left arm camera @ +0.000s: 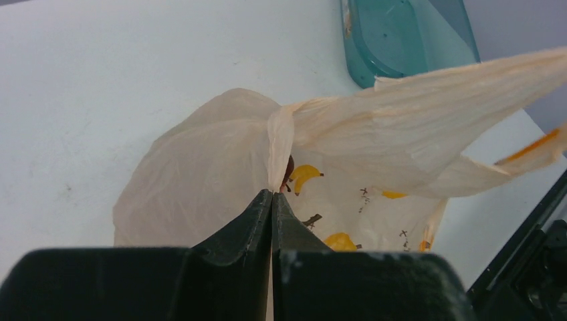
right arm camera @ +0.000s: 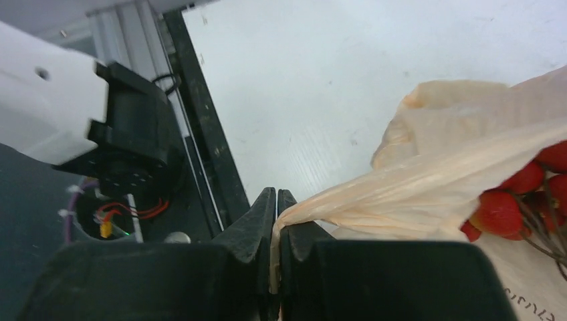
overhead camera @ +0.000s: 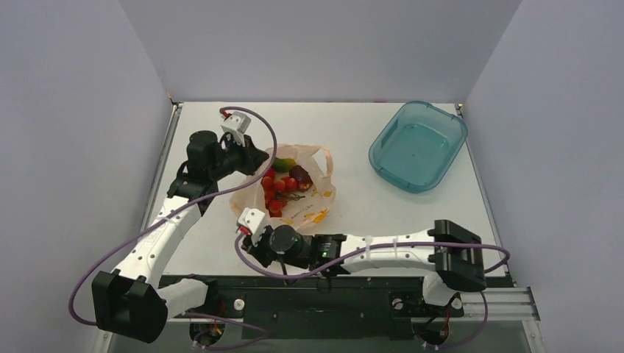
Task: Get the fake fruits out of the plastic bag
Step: Adjust the plastic bag at the center of the board.
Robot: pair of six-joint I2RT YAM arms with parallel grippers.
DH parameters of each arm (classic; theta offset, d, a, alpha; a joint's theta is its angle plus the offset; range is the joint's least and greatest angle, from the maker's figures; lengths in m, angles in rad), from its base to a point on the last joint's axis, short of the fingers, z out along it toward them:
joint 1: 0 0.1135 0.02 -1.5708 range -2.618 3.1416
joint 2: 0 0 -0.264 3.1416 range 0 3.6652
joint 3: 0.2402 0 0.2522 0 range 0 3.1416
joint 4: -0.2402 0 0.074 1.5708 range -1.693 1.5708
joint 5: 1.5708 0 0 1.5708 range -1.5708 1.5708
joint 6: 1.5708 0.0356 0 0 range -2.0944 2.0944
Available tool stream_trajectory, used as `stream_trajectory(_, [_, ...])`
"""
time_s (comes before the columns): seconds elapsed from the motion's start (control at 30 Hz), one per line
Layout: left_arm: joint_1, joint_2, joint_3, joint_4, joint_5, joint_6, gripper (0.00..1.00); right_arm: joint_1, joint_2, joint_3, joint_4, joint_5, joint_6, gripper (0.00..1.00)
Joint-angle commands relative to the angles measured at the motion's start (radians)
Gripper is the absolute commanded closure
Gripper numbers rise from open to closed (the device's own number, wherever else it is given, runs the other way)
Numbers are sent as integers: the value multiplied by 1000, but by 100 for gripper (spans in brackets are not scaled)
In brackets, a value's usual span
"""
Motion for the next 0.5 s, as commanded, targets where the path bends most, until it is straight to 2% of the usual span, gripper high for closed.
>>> stream_trajectory(0.0, [46,24,58,79,134,-78,100,-2,123,39,39,-139,-63,100])
stream_trajectory(0.17, [92,88,66,126,218,-138,100,-24,221,8,90,-195,-51,100])
stream_trajectory(0.27, [166,132,85,133,311,-298,100,-22,195,-48,148,-222,-18,100])
stream_trajectory(0.3, [178,142,91,122,342,-344,90,-23,167,-80,158,-229,3,100])
stream_trajectory(0.37, [199,118,103,37,313,-357,74,-24,113,-129,191,-244,38,100])
stream_trajectory(0.4, [202,106,109,-33,297,-349,55,-26,91,-146,227,-246,54,100])
stream_trajectory(0.47, [206,68,119,-125,267,-326,39,-37,21,-202,292,-271,104,100])
